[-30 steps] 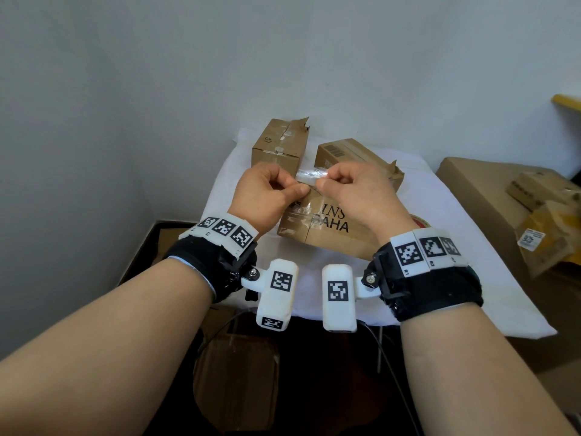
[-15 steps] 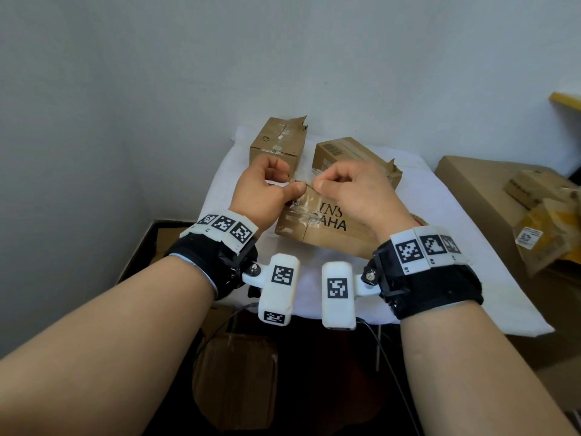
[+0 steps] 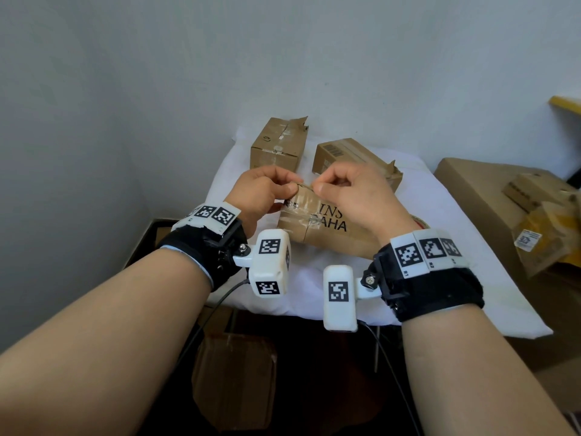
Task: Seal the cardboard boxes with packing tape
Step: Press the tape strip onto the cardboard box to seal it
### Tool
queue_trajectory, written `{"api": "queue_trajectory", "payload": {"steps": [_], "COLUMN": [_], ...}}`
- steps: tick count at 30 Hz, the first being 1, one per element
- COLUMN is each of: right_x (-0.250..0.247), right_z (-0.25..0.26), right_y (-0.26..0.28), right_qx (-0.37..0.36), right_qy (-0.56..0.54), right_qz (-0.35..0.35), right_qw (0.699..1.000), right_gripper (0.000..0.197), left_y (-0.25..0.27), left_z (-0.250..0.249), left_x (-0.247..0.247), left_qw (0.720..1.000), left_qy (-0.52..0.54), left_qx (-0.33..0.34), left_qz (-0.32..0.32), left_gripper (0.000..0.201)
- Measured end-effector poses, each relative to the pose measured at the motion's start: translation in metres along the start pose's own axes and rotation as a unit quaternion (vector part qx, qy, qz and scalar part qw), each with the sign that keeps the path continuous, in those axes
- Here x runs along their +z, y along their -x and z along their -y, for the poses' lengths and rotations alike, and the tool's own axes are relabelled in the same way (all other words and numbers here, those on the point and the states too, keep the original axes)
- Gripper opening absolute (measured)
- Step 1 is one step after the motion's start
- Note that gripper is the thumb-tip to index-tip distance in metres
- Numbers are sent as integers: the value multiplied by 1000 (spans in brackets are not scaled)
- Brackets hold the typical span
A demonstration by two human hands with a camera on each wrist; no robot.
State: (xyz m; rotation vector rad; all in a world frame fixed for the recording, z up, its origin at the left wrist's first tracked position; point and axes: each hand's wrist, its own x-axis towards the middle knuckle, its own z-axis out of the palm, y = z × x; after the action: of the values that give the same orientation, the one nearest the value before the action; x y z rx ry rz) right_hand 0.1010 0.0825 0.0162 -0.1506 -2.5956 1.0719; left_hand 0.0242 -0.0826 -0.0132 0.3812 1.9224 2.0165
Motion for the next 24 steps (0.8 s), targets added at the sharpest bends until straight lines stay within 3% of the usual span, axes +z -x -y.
{"api": "queue_trajectory", "payload": {"steps": [13, 24], "right_x": [8, 10], "right_z": [-3, -3], "right_y": [-2, -5], "right_qx": [-9, 4], "right_qy": [23, 8], "right_qz": [-9, -19], "right_qw": [1000, 1000], "right_gripper": [22, 17], "left_y": [-1, -5], "left_z": [-4, 1], "left_x": [-1, -6], "left_qw": [999, 996], "left_qy": [35, 55], "left_qx": [-34, -58], "left_qz": [16, 44], "left_gripper": [20, 16]}}
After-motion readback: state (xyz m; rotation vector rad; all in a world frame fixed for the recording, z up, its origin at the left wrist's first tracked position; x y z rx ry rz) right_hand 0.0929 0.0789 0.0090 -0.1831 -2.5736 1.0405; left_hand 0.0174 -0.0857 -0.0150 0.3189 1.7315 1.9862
